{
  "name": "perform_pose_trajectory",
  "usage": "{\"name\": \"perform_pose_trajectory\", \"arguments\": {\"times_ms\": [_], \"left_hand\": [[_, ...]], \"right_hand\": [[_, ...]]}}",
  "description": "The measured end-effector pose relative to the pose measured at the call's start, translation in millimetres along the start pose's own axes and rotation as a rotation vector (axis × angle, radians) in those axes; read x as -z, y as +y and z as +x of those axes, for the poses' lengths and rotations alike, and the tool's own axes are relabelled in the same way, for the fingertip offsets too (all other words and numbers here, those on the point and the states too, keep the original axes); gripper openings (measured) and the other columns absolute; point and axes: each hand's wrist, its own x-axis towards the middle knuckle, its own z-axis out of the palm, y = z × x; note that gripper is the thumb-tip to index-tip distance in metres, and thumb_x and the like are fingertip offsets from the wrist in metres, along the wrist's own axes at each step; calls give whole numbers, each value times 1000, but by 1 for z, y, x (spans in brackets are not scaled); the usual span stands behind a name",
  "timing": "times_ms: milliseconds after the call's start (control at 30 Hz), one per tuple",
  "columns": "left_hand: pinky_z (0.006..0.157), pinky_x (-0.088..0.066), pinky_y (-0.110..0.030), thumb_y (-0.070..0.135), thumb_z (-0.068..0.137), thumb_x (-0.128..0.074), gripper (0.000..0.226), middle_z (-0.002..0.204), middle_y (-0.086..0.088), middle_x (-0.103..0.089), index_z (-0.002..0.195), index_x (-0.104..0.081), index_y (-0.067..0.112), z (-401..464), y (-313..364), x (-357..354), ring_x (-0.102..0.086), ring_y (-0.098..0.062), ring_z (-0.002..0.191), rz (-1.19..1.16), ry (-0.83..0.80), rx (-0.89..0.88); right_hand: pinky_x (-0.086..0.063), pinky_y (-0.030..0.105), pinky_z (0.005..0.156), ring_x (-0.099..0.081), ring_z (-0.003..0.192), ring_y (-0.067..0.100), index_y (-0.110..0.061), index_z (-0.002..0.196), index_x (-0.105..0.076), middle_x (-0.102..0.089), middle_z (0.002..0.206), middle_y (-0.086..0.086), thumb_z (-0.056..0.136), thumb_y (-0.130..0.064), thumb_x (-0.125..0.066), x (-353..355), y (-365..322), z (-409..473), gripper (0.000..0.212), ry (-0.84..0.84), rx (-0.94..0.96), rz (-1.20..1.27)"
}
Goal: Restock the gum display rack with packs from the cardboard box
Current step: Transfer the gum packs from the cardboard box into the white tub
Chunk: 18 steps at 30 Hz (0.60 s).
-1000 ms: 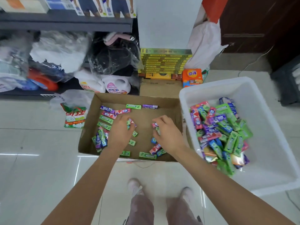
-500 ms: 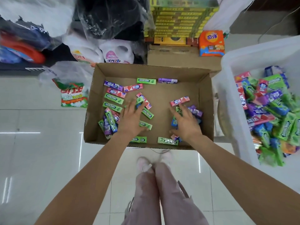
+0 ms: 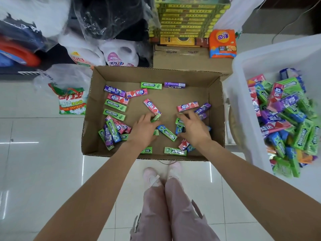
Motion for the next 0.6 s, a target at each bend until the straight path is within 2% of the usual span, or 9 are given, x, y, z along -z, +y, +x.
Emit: {"name": "perform_pose_trajectory", "arguments": {"times_ms": [267, 400, 500, 600], "left_hand": [[94, -45, -43, 5, 88, -54, 49, 129, -11, -41, 134, -45, 21, 4, 10, 3, -38, -29, 118, -32, -13, 38], [99, -42, -39, 8, 88, -58, 41, 126, -13, -45, 127, -53, 19, 0, 5, 4, -44, -29, 115, -216, 90, 128], [94, -40, -31, 11, 86, -65, 35, 117, -13, -50, 120, -58, 18, -6, 2, 10, -52, -25, 100, -387, 199, 196], [78, -43, -28, 14, 83, -69, 33, 99, -9, -52, 114, -60, 20, -13, 1, 20, -45, -14, 69, -465, 268, 220]], "right_hand": [[-51, 42, 90, -54, 112, 29, -23, 135, -44, -27, 141, 7, 86, -15, -65, -3, -4, -2, 54, -23, -20, 47], [-51, 41, 88, -55, 110, 29, -23, 132, -48, -29, 138, 9, 85, -21, -66, -1, -5, -4, 51, 9, -21, 80], [-50, 41, 92, -54, 112, 29, -24, 132, -49, -29, 138, 10, 85, -24, -67, 4, -9, -7, 50, 45, -19, 123], [-48, 37, 96, -54, 111, 27, -24, 131, -51, -29, 139, 10, 85, -25, -67, 12, -15, -13, 49, 72, -10, 186]]}}
